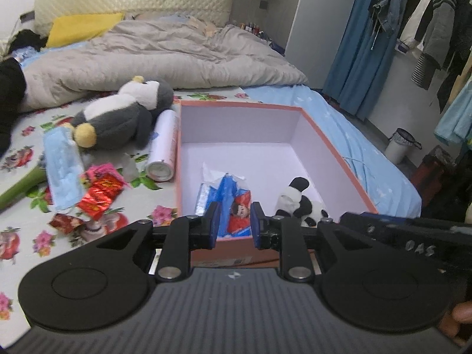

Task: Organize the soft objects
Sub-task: 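Lower into the box and open the left tool while the right tool releases the hair tie, then withdraw both tools from the pink box toward the candy wrappers on the bed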

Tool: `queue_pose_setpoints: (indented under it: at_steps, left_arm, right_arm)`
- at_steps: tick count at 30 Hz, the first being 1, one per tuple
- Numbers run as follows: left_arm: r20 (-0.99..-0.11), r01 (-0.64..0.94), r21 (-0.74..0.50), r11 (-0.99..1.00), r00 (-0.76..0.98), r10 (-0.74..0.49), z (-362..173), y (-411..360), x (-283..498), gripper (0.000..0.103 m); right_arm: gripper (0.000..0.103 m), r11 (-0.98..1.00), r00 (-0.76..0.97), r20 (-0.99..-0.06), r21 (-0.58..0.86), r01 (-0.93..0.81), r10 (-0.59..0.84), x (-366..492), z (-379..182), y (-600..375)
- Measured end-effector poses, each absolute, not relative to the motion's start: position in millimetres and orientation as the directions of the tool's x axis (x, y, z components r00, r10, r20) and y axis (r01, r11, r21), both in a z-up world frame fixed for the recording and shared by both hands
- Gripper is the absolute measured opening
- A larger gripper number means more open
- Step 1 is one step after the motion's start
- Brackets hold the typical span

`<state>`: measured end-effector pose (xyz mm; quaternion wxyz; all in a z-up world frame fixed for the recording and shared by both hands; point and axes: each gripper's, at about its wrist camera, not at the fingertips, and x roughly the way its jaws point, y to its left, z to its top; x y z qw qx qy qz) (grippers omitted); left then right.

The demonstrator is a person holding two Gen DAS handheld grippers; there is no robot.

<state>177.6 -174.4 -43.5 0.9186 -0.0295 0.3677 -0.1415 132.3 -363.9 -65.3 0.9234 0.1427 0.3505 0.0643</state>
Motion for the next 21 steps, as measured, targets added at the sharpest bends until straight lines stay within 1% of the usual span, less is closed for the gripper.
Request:
queue_pose_setpoints:
  at_steps: [9, 10, 13, 21]
  left_arm:
    - [-0.634, 0.232, -0.156, 0.960, 0.722, -0.278, -29.9, -148.2, 122.7, 0.028]
    - [-0.631, 0.231, -0.155, 0.961, 0.725, -0.276, -28.3, -145.3, 116.8, 0.029]
    - [-0.619, 0.227, -0.156, 0.961, 0.736, -0.274, -24.8, -137.1, 101.7, 0.037]
    - [-0.601, 0.210, -0.153, 0.966, 0.756, -0.259, -20.2, -118.5, 68.4, 0.038]
  right_arm:
    - [0.036, 0.954, 0.759, -0.608, 0.294, -0.056, 0.232, 89.7, -57.3, -340.5]
    - [0.036, 0.954, 0.761, -0.606, 0.293, -0.058, 0.233, 85.0, -56.5, -337.9]
    - [0.036, 0.953, 0.766, -0.598, 0.295, -0.065, 0.237, 74.3, -54.3, -331.0]
    - [0.036, 0.951, 0.762, -0.589, 0.288, -0.113, 0.269, 54.4, -54.6, -307.0]
